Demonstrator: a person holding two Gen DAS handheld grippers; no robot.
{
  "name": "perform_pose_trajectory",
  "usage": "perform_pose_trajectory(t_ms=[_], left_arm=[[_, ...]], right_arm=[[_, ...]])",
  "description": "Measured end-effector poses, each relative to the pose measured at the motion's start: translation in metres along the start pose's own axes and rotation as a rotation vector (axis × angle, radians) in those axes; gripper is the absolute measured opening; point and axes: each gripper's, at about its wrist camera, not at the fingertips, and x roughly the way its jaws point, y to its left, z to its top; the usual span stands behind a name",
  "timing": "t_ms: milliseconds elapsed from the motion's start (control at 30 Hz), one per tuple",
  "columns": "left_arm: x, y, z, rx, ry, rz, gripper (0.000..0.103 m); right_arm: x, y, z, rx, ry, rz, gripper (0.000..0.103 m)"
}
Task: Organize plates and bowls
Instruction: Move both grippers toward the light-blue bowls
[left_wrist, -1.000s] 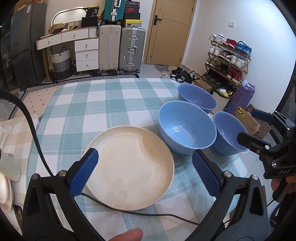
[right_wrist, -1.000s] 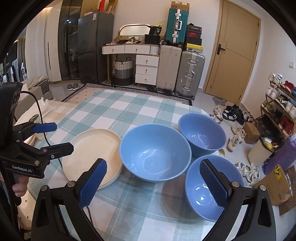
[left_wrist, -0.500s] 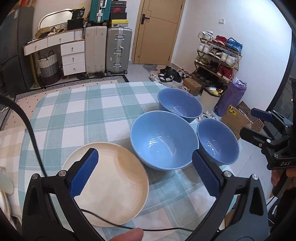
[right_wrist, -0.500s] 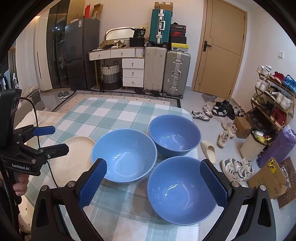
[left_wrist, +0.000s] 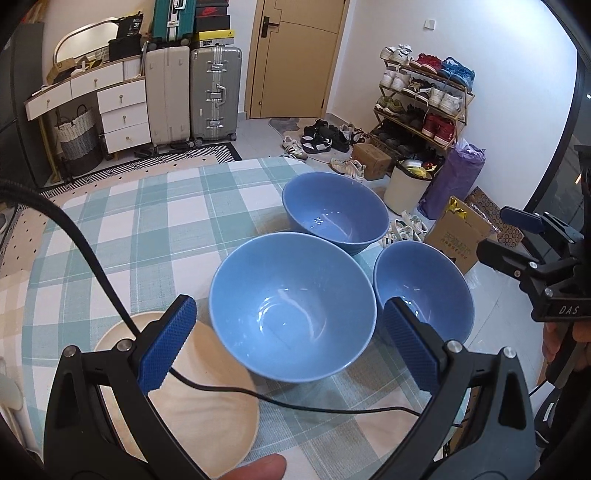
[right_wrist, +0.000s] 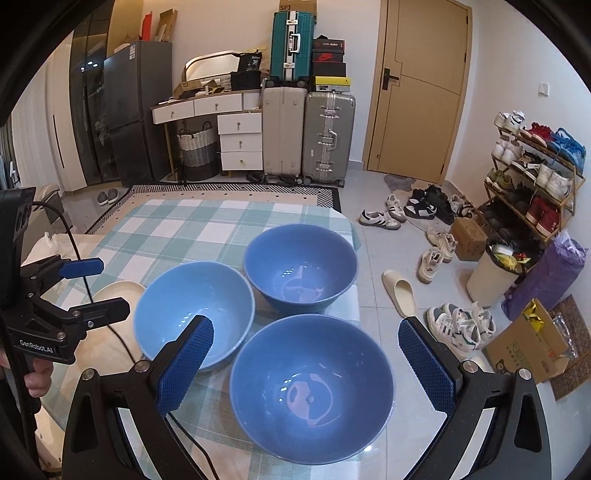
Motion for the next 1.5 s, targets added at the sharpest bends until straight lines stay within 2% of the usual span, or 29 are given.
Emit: perform_pose_trajectory(t_ms=[700,900,1100,1500], left_arm=[[0.076,0.002,0.046,-0.047,0.051,-0.016,0.1],[0.1,0.006,0.059,-0.06,0.076,-0.031,0.094],[0.126,0.015,0.069,-0.098,0.107,-0.063,0.093],[0.167,0.023,0.093,-0.125,0.118,-0.031,0.092]], right_arm=[[0.051,-0.029,0.036,0.063,0.039,-0.004,0.102],[0.077,-0.035,0.047,0.078,0.078,-0.003,0.102],[0.103,-0.042,0.054,0.08,0.117,-0.01,0.102],[0.143,-0.059,0.064,0.107,0.16,0.002,0.102]])
